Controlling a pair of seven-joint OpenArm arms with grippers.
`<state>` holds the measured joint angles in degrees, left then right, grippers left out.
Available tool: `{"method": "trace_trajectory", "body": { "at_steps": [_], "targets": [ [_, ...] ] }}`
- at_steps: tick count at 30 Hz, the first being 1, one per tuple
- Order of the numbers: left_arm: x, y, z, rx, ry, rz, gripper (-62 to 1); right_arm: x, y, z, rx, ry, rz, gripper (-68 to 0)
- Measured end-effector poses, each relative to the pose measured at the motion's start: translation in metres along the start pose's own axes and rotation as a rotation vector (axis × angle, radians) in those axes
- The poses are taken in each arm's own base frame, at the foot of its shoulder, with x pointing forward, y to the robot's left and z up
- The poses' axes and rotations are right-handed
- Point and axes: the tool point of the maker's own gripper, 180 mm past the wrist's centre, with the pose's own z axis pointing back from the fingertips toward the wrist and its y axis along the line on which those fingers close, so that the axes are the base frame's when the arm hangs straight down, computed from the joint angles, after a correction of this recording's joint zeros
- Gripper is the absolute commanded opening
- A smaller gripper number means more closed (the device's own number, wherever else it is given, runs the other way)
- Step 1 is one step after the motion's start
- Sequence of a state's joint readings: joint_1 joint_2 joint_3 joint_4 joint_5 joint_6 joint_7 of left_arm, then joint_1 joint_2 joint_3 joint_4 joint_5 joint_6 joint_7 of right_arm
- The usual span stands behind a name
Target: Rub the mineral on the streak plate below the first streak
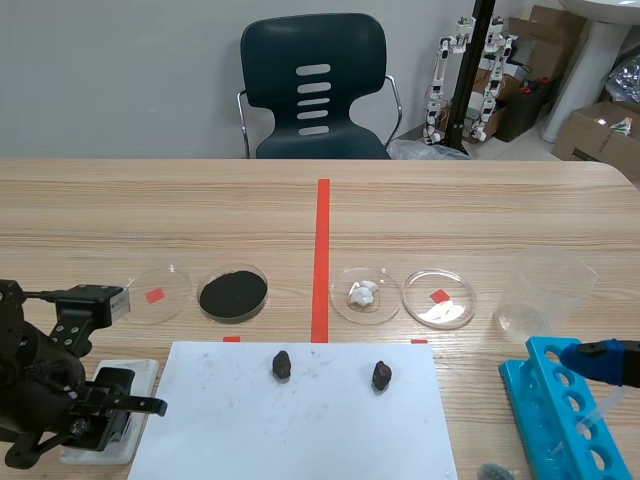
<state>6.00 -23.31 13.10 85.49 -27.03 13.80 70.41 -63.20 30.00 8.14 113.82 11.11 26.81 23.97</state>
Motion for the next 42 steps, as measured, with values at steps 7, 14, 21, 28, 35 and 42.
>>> {"method": "trace_trajectory", "body": {
  "at_steps": [7, 14, 21, 28, 35, 42],
  "targets": [
    [-0.002, 0.005, -0.005, 0.017, 0.024, 0.039, -48.3, 0.000, 0.000, 0.000, 0.000, 0.000, 0.000, -7.1],
    [-0.002, 0.005, -0.005, 0.017, 0.020, 0.040, -48.3, 0.000, 0.000, 0.000, 0.000, 0.000, 0.000, -7.1],
    [-0.001, -0.003, -0.004, -0.055, 0.018, 0.017, -48.3, 0.000, 0.000, 0.000, 0.000, 0.000, 0.000, -7.1],
    [-0.001, -0.004, -0.004, -0.074, 0.019, 0.020, -48.3, 0.000, 0.000, 0.000, 0.000, 0.000, 0.000, -7.1],
    [-0.001, -0.036, -0.005, -0.212, 0.005, 0.002, -48.3, 0.000, 0.000, 0.000, 0.000, 0.000, 0.000, -7.1],
    [-0.001, -0.025, -0.008, -0.120, 0.006, 0.043, -48.3, 0.000, 0.000, 0.000, 0.000, 0.000, 0.000, -7.1]
  ]
}}
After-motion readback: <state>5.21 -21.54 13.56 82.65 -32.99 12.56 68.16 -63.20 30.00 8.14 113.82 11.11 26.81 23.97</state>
